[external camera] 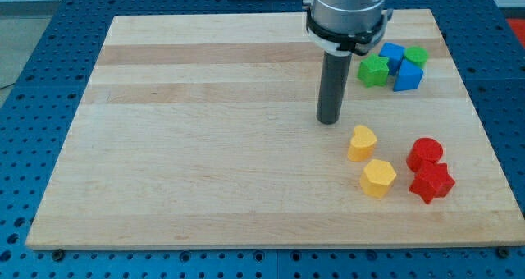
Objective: Move the yellow blocks to the left of the red blocks
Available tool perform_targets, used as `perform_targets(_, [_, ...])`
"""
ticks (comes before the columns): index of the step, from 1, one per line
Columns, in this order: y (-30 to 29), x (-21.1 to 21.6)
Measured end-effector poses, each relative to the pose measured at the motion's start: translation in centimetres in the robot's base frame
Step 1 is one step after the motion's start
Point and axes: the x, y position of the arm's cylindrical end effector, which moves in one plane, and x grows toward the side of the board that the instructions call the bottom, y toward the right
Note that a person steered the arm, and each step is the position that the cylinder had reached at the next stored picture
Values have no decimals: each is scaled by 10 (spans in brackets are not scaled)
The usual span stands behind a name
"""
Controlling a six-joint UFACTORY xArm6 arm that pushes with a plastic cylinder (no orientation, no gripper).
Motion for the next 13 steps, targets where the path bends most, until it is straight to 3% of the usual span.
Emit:
perform_targets(4, [88,21])
perform_targets(6, [38,20])
perform_targets(9, [67,22])
perform_targets(10, [45,2])
perform_targets(12, [-47,10])
perform_targets(13, [-18,17])
